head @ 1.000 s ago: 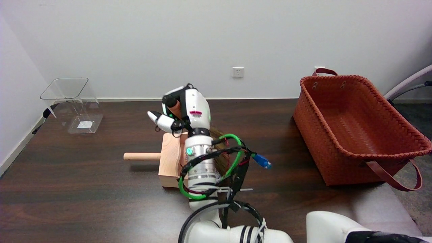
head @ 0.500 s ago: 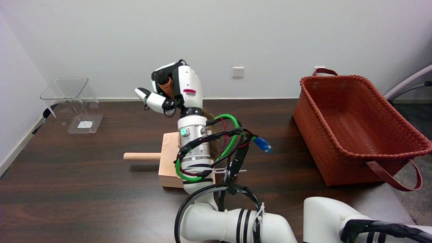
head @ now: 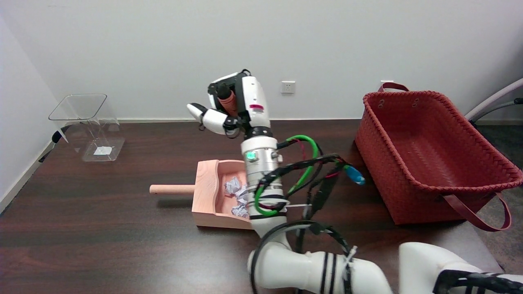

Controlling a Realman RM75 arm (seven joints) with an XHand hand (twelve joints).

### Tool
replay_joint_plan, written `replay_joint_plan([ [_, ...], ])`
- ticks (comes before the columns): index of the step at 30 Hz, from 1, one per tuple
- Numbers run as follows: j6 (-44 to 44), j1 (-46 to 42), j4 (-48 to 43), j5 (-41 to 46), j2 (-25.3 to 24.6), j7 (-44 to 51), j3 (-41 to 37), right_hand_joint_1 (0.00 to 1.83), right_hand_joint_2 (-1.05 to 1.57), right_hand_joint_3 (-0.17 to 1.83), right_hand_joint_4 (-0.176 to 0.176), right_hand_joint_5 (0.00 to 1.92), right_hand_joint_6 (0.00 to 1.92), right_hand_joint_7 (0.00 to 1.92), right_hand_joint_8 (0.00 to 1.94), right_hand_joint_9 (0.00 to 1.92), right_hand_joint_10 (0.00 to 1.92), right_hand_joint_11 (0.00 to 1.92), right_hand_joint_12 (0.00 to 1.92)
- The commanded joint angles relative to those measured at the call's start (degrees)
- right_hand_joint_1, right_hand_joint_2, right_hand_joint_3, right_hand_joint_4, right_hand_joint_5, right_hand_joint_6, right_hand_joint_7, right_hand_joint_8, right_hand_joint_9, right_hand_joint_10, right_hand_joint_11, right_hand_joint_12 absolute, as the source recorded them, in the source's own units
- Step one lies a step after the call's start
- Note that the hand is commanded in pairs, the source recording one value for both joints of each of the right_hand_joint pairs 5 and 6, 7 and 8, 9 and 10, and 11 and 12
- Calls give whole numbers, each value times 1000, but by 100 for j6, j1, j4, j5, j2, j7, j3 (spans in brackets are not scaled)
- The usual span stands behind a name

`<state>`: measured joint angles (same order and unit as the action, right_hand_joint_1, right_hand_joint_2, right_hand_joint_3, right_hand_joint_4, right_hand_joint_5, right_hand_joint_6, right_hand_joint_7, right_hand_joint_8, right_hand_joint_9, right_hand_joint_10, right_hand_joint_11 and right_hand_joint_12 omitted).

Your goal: Sweep the trush into the dustpan.

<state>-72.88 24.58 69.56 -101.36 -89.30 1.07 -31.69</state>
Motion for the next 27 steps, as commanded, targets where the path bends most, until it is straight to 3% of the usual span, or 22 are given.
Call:
replay_joint_plan([
  [1,458,-1447,2125,274,1328,1971,-107,1345,1571,214,0,1920,1920,1920,1920,1920,1920,1696,1696],
  [10,494,-2228,2265,20,1252,2906,-67,1349,1571,224,0,1920,1920,1920,1920,1920,1920,1698,1698],
  [14,442,-2241,1898,-6,938,2954,5,1365,1571,252,0,1920,1920,1920,1920,1920,1920,1701,1701],
  [27,490,-1581,-90,11,96,1291,85,1361,1571,244,0,1920,1920,1920,1920,1920,1920,1700,1700],
])
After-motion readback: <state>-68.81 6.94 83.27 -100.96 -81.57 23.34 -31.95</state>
